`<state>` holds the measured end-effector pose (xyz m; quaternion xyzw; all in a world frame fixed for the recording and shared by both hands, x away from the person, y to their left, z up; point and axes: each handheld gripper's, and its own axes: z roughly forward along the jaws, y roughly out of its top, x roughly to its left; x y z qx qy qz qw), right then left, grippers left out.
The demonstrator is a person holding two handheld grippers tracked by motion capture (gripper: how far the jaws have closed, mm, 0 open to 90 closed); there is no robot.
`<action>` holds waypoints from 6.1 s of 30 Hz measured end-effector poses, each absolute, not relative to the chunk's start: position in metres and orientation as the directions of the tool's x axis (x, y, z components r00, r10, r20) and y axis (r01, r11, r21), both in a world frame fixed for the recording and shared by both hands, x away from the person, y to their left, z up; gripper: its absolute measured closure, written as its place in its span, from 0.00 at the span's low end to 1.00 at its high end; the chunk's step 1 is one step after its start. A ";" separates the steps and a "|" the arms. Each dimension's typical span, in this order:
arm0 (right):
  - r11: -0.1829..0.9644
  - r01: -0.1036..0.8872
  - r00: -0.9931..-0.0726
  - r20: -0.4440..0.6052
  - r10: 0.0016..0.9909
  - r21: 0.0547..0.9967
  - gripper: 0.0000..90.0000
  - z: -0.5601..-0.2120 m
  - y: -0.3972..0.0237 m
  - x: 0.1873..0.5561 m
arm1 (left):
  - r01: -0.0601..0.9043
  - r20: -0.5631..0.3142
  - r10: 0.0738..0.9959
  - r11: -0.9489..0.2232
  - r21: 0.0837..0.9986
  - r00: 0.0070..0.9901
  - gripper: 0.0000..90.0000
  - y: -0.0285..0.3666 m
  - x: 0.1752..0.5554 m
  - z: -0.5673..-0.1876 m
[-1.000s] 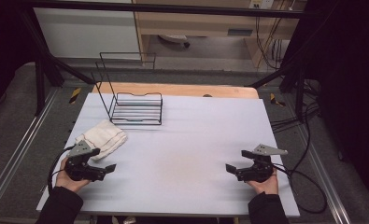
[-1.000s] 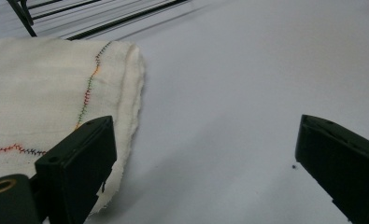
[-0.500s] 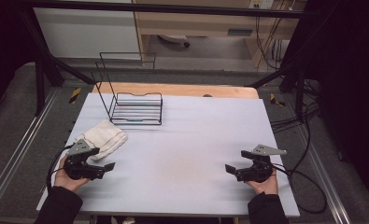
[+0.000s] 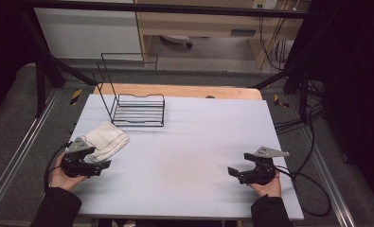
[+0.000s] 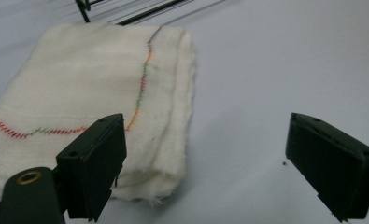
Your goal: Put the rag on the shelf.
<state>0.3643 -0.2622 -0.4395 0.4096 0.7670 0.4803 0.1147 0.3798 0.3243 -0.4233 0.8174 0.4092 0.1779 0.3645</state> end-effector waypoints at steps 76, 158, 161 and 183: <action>0.192 0.529 -0.633 0.234 0.738 0.826 0.01 -0.439 -0.262 0.365 | 0.607 0.110 0.859 -0.439 0.663 0.500 0.92 0.311 0.387 -0.439; 0.243 0.506 -0.686 0.215 0.695 0.828 0.02 -0.433 -0.228 0.367 | 0.647 -0.083 0.918 -0.207 0.734 0.388 0.38 0.367 0.390 -0.413; 0.245 0.501 -0.687 0.209 0.695 0.830 0.02 -0.433 -0.228 0.368 | 0.665 -0.119 0.916 -0.183 0.724 0.382 0.35 0.370 0.407 -0.415; 0.248 0.504 -0.692 0.214 0.690 0.827 0.02 -0.435 -0.226 0.369 | 0.701 -0.179 0.933 -0.097 0.706 0.311 0.74 0.369 0.454 -0.445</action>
